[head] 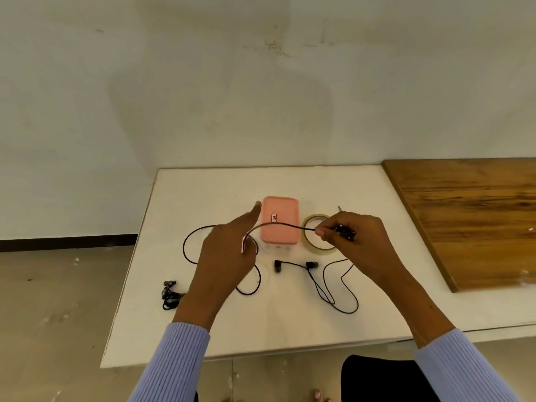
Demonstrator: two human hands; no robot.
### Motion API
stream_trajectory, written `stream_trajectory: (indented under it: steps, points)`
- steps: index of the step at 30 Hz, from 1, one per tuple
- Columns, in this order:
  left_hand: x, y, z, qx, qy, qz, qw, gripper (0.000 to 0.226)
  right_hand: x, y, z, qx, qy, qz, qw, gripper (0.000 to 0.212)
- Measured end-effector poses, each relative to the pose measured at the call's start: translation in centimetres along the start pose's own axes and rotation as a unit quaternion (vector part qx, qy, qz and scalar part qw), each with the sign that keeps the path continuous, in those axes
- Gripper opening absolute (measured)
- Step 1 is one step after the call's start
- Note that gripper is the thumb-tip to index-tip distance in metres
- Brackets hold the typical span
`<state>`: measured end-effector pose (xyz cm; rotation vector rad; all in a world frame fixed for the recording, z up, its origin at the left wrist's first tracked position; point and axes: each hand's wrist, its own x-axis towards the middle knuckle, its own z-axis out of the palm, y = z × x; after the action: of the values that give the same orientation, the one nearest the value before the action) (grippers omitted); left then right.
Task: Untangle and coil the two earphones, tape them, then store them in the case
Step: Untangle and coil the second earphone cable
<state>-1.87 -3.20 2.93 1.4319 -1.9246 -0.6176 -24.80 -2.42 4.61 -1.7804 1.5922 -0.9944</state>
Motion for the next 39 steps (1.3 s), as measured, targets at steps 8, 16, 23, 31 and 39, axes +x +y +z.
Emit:
stream_trajectory:
  steps: [8, 16, 23, 31, 39]
  points:
    - [-0.1, 1.9, 2.3, 0.007, -0.025, 0.074, 0.997, 0.027, 0.0, -0.7, 2.3, -0.018, -0.053, -0.059, 0.997, 0.003]
    - [0.5, 1.1, 1.1, -0.012, 0.037, 0.044, 0.998, 0.017, 0.1, -0.8, 1.7, 0.070, -0.073, 0.017, 0.995, 0.017]
    - [0.4, 1.4, 0.9, -0.067, 0.038, 0.016, 0.997, 0.038, 0.1, -1.5, 1.5, 0.113, -0.006, 0.051, 0.992, 0.019]
    - [1.0, 3.3, 0.8, -0.177, -0.014, -0.012, 0.984, 0.010, 0.0, -2.5, 2.4, 0.142, -0.021, 0.050, 0.988, 0.015]
    - [1.3, 2.7, 0.2, -0.133, 0.023, 0.018, 0.991, 0.007, -0.5, -2.3, 1.3, 0.124, -0.015, 0.052, 0.991, 0.011]
